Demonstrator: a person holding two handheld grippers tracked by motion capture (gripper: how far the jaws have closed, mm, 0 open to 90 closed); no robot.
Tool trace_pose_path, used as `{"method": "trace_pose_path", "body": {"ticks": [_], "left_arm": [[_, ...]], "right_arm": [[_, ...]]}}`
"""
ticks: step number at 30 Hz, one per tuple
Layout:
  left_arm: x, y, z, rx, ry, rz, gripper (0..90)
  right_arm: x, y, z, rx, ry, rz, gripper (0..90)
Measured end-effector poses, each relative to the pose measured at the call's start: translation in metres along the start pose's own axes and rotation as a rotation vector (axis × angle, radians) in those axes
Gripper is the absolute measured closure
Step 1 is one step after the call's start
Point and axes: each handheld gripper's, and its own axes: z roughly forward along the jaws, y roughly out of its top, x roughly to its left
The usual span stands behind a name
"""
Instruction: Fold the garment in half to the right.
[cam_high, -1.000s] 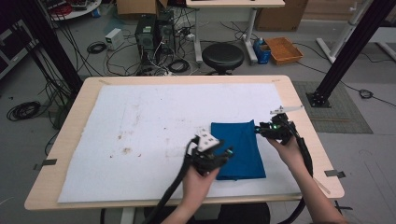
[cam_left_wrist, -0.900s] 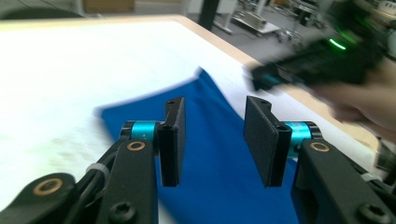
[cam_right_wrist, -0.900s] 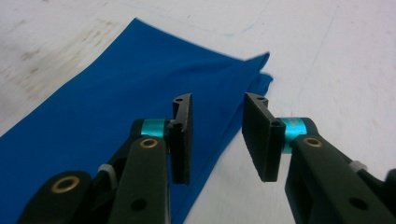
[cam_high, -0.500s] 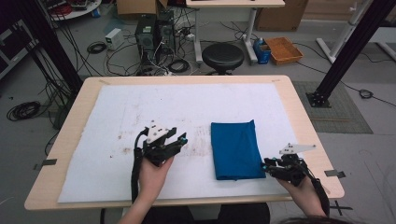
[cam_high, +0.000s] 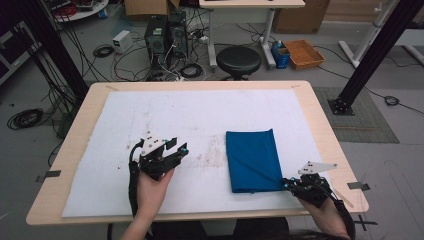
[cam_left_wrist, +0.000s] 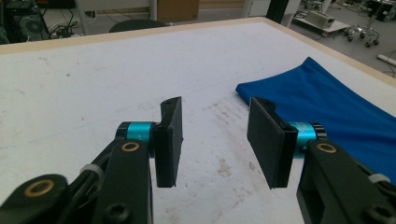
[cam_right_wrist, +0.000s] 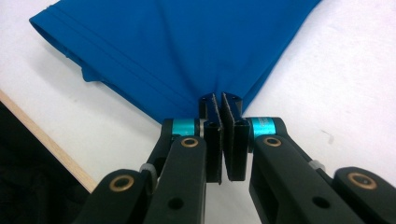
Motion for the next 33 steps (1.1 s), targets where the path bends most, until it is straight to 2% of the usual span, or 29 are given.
{"method": "trace_pose_path", "body": {"ticks": [4, 6, 7, 8, 9, 10, 13, 14, 15, 17, 19, 20, 22, 23, 26, 30, 33], "left_arm": [[0.001, 0.001, 0.000, -0.006, -0.006, 0.003, 55.4], [0.004, 0.002, 0.000, 0.006, -0.015, 0.012, 53.9], [0.006, 0.003, 0.000, 0.014, -0.019, 0.018, 53.5], [0.011, 0.003, 0.000, 0.027, -0.027, 0.020, 51.2], [0.011, 0.003, 0.000, 0.027, -0.027, 0.020, 51.0], [0.015, 0.004, 0.000, 0.029, -0.026, 0.020, 51.0], [0.025, 0.007, -0.002, 0.027, -0.026, 0.011, 49.7], [0.029, 0.008, -0.002, 0.027, -0.024, 0.020, 46.6], [0.032, 0.010, -0.003, 0.030, -0.021, 0.031, 46.6], [0.038, 0.013, -0.004, 0.029, -0.017, 0.059, 45.4], [0.045, 0.016, -0.006, 0.022, -0.006, 0.073, 43.7], [0.048, 0.017, -0.007, 0.017, 0.001, 0.079, 43.2], [0.053, 0.019, -0.009, 0.006, 0.012, 0.091, 42.9], [0.055, 0.019, -0.010, 0.006, 0.021, 0.100, 42.9], [0.062, 0.021, -0.016, 0.002, 0.043, 0.113, 42.9], [0.065, 0.021, -0.021, -0.007, 0.050, 0.107, 42.9], [0.065, 0.020, -0.023, -0.009, 0.049, 0.109, 42.9]], "right_arm": [[-0.004, -0.002, -0.002, -0.006, -0.011, 0.008, 85.7], [-0.006, -0.001, -0.003, -0.027, -0.009, 0.004, 78.4], [-0.008, 0.001, -0.005, -0.041, -0.012, 0.010, 70.7], [-0.012, 0.006, -0.008, -0.085, -0.007, 0.001, 67.3], [-0.012, 0.006, -0.008, -0.085, -0.007, 0.001, 67.3], [-0.014, 0.009, -0.011, -0.106, -0.017, -0.004, 62.4], [-0.025, 0.023, -0.017, -0.173, -0.037, 0.011, 53.5], [-0.033, 0.035, -0.021, -0.217, -0.047, 0.028, 50.7], [-0.033, 0.035, -0.021, -0.217, -0.047, 0.028, 50.7], [-0.045, 0.056, -0.024, -0.275, -0.059, 0.044, 47.7], [-0.049, 0.064, -0.024, -0.286, -0.056, 0.051, 46.9], [-0.056, 0.076, -0.023, -0.311, -0.058, 0.070, 45.9], [-0.058, 0.082, -0.022, -0.323, -0.052, 0.081, 45.6], [-0.061, 0.088, -0.022, -0.352, -0.041, 0.100, 43.5], [-0.058, 0.087, -0.020, -0.377, -0.027, 0.091, 43.3], [-0.058, 0.082, -0.016, -0.357, -0.022, 0.075, 43.3], [-0.062, 0.080, -0.016, -0.361, -0.026, 0.088, 43.2]]}}
